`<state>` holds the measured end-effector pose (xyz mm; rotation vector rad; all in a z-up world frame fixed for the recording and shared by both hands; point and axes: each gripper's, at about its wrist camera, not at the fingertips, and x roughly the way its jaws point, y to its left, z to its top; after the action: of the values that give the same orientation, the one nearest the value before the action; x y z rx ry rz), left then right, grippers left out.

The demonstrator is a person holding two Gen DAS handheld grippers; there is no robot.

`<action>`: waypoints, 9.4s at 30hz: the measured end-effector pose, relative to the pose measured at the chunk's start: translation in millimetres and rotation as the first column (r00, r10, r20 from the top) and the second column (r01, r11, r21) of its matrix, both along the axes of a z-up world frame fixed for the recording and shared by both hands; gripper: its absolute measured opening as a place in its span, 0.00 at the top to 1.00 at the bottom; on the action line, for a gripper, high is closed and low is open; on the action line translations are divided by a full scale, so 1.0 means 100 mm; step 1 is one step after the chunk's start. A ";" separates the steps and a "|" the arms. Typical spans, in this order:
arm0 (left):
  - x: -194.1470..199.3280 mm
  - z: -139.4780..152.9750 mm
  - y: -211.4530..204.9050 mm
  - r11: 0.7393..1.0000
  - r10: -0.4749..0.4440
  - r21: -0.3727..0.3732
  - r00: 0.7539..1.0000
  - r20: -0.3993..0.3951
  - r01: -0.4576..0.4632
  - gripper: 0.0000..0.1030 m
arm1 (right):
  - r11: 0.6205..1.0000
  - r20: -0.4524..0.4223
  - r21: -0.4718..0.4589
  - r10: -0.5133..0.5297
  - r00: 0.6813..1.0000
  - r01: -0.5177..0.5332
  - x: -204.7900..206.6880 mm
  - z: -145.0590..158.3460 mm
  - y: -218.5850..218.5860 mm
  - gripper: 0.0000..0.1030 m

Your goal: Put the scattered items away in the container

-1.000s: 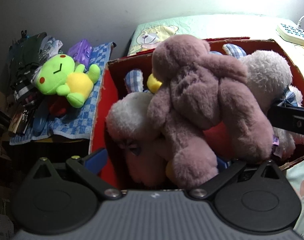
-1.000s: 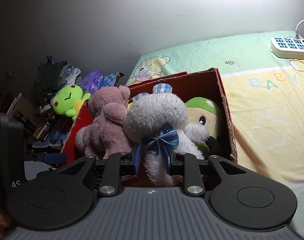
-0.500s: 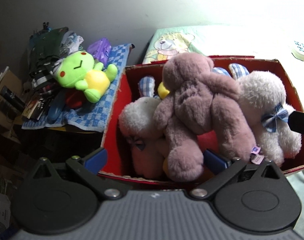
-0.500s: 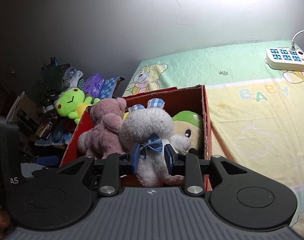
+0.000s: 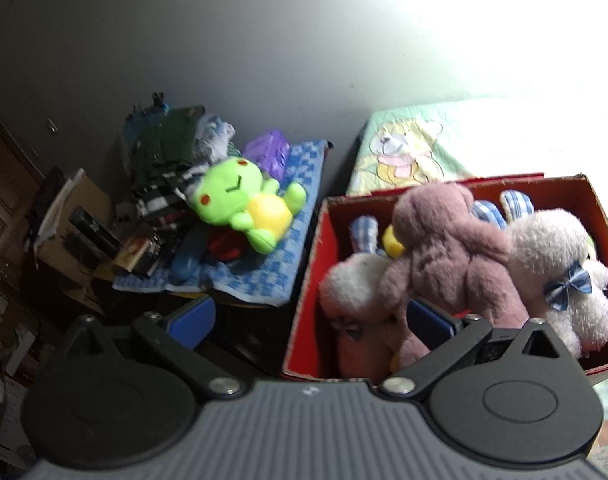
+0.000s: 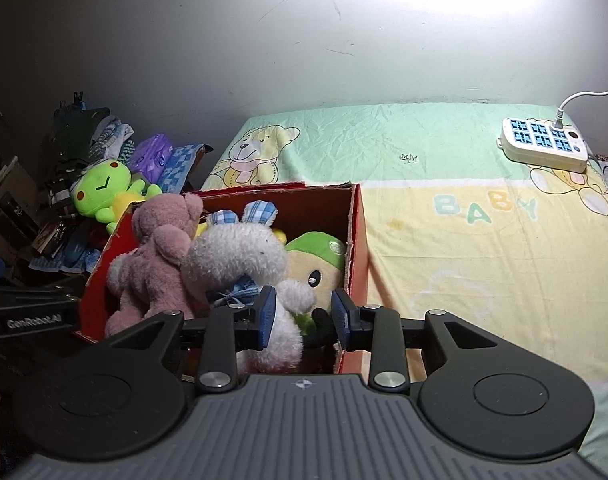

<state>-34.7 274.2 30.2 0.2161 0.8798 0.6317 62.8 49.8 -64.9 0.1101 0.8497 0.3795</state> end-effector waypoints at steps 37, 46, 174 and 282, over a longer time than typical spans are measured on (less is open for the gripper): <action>-0.69 -0.10 -0.68 0.834 -0.526 -0.160 0.849 0.058 0.528 0.01 | 0.980 -0.130 -0.044 -0.199 0.971 0.195 -0.42 -0.40 -0.95 0.56; -0.36 -0.30 -1.18 0.837 -0.379 -0.354 0.908 0.178 0.418 0.01 | 0.945 -0.043 -0.160 -0.296 0.954 0.285 -0.64 -0.21 -1.27 0.46; -0.19 -0.46 -0.34 0.932 -0.075 -0.359 0.993 -0.094 0.037 0.01 | 0.991 -0.049 -0.080 -0.115 0.992 0.111 -0.43 0.03 0.04 0.31; 0.68 -0.56 0.51 0.897 -0.217 -0.414 0.970 -0.109 0.155 0.00 | 0.974 -0.055 -0.098 -0.211 0.976 0.205 0.29 0.02 0.72 0.30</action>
<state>33.3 325.6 -26.1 -0.0262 1.1025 0.2448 91.7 121.9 -63.2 0.1251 0.9094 0.1403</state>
